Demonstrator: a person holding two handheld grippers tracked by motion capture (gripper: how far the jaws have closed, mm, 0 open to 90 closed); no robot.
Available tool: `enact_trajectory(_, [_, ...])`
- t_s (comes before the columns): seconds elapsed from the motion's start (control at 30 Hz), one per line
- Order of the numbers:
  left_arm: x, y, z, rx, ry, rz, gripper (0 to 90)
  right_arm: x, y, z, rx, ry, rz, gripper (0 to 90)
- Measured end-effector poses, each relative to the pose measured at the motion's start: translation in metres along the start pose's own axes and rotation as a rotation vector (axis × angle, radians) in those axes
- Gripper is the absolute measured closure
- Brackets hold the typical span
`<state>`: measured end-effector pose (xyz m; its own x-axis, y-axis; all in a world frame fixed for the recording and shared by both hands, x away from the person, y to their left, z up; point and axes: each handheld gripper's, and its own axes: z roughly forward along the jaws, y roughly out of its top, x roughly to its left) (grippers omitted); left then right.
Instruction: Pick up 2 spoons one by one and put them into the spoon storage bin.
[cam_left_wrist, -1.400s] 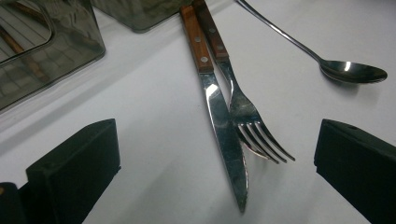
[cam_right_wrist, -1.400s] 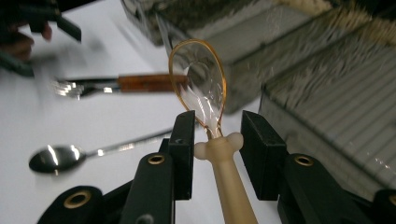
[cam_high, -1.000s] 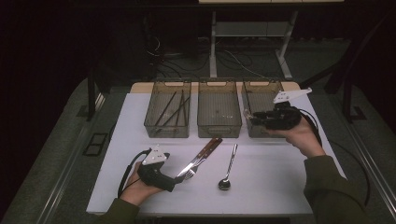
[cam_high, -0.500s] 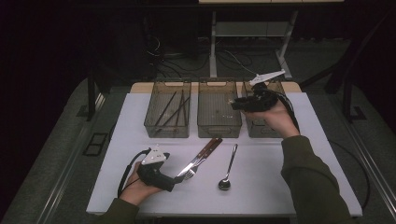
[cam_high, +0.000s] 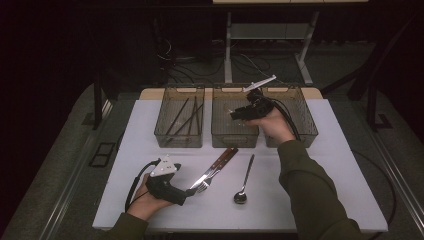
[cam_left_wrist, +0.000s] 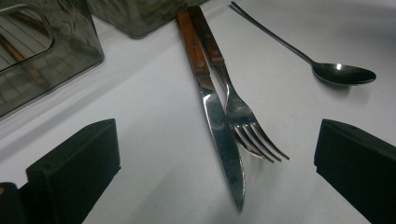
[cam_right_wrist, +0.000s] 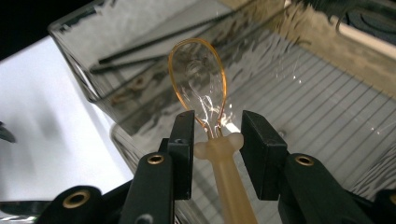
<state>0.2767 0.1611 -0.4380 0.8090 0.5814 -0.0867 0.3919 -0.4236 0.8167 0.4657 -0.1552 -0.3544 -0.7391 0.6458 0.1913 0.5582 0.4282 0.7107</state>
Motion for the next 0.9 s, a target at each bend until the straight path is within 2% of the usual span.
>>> enact_trajectory(0.23, [0.0,0.0,0.001,-0.003,-0.001,-0.003,0.0,-0.001,-0.008,0.016,0.043,-0.008,-0.002,65.2])
enact_trajectory(0.33, [-0.001,0.0,0.001,-0.005,-0.003,-0.011,0.0,-0.002,-0.01,0.02,0.059,-0.008,0.008,65.1])
enact_trajectory(0.63, [0.0,-0.001,0.0,0.004,0.0,0.002,0.0,-0.005,-0.016,0.028,0.115,-0.026,0.007,63.3])
enact_trajectory(0.67, [0.0,-0.001,0.0,0.005,0.0,0.001,0.0,-0.005,-0.017,0.029,0.125,-0.019,0.01,61.9])
enact_trajectory(0.7, [0.0,-0.001,0.0,0.006,0.001,0.002,0.0,-0.003,-0.016,0.029,0.125,-0.027,0.005,56.9])
enact_trajectory(0.73, [0.0,-0.001,0.001,0.005,0.001,0.0,0.0,-0.002,-0.016,0.028,0.116,-0.043,0.0,51.2])
enact_trajectory(0.8, [-0.001,-0.001,0.001,0.002,-0.001,-0.001,0.0,-0.002,-0.014,0.025,0.098,-0.039,0.005,44.6])
enact_trajectory(0.9, [-0.001,-0.001,0.001,0.001,0.0,-0.004,0.0,-0.001,-0.013,0.017,0.078,-0.033,0.005,39.1])
